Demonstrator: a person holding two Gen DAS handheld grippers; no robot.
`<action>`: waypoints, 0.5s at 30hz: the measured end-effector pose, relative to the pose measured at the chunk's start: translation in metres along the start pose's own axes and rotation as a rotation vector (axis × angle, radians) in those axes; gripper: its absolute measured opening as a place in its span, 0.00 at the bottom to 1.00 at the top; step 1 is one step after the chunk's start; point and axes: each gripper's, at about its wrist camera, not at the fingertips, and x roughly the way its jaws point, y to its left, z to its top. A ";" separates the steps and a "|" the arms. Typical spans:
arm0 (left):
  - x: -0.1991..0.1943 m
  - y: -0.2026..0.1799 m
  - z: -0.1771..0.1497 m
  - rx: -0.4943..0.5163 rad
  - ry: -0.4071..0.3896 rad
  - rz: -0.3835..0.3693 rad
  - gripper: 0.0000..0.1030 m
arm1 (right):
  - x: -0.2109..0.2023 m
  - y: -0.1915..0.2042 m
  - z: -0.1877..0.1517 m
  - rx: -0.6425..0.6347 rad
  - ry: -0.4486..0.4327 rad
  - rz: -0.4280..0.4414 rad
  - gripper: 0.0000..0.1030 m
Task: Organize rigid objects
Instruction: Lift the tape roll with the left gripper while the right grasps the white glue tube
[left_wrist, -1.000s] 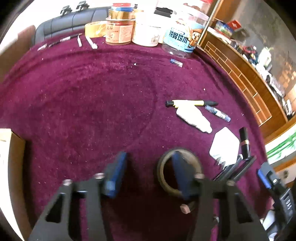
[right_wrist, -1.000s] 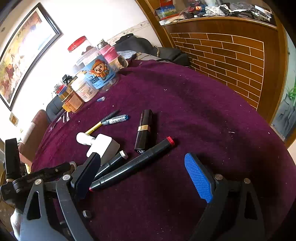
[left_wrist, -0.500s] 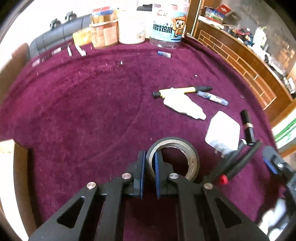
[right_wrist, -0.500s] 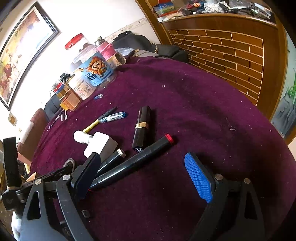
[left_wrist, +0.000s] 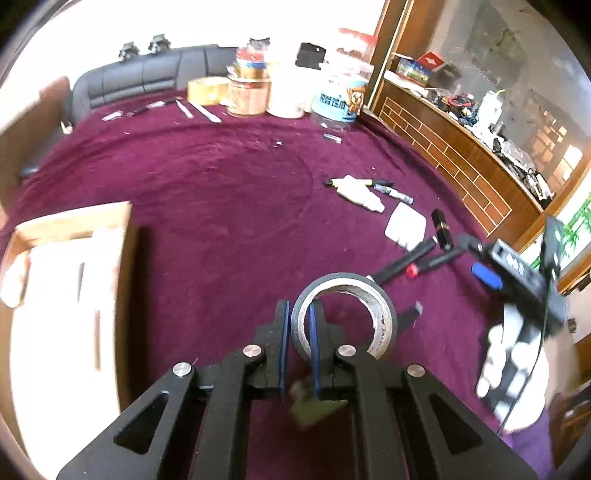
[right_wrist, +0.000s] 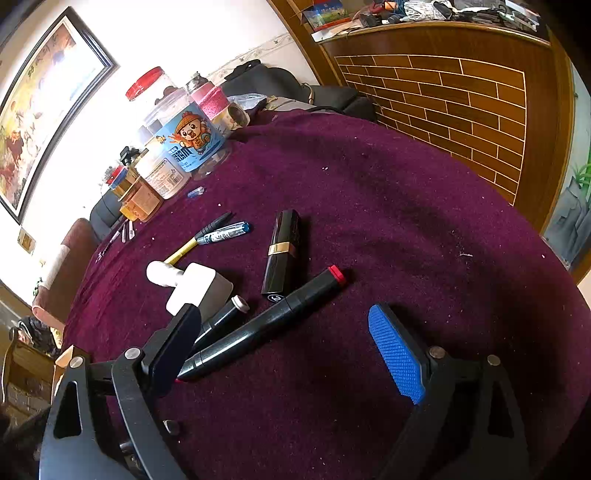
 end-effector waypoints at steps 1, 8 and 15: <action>-0.005 0.004 -0.006 -0.005 -0.006 0.000 0.07 | 0.000 0.000 0.000 0.000 0.000 -0.001 0.90; -0.045 0.038 -0.051 -0.177 -0.078 -0.063 0.07 | 0.002 0.002 0.000 -0.011 0.007 -0.009 0.91; -0.062 0.039 -0.074 -0.188 -0.117 -0.043 0.07 | -0.006 0.026 0.006 -0.151 0.049 -0.046 0.92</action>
